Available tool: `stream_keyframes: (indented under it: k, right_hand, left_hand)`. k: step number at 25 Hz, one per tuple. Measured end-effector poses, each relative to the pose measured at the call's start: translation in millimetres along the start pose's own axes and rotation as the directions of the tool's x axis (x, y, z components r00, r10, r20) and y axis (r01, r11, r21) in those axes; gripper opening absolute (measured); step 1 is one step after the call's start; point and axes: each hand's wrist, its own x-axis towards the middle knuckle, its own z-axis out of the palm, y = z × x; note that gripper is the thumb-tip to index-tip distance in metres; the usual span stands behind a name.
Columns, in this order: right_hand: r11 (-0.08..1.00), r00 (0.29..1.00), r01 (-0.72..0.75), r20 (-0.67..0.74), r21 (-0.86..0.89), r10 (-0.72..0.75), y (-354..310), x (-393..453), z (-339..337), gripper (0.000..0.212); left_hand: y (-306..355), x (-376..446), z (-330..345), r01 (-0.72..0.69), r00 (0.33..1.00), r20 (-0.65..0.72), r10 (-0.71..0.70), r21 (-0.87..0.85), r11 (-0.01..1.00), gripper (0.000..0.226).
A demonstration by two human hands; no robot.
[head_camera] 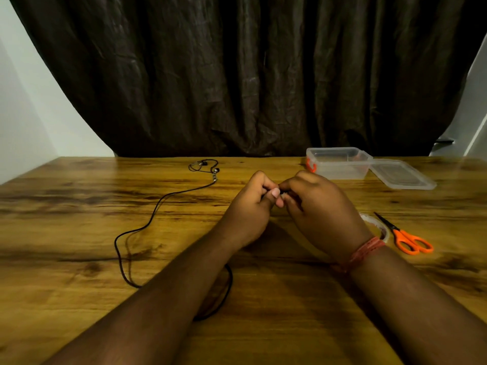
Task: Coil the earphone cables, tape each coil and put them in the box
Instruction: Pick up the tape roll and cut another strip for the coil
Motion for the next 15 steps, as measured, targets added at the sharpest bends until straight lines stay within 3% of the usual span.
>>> stream_keyframes:
  k: [8, 12, 15]
  right_hand:
    - [0.993, 0.991, 0.114, 0.072, 0.011, -0.114, 0.8, 0.1, -5.9, 0.028]
    - [0.977, 0.993, -0.056, -0.091, 0.206, 0.076, 5.6, -0.8, -8.7, 0.034]
    - [0.922, 0.952, -0.174, -0.179, 0.346, 0.247, 9.3, -0.1, -9.7, 0.022]
  left_hand:
    - [2.6, 2.2, -3.0, 0.050, 0.997, -0.056, -0.061, -0.189, 0.981, 0.017]
    - [3.8, 2.7, -2.6, 0.045, 0.997, -0.053, -0.057, -0.207, 0.977, 0.018]
    - [3.1, 2.6, -2.0, 0.056, 0.998, -0.031, -0.063, -0.177, 0.983, 0.016]
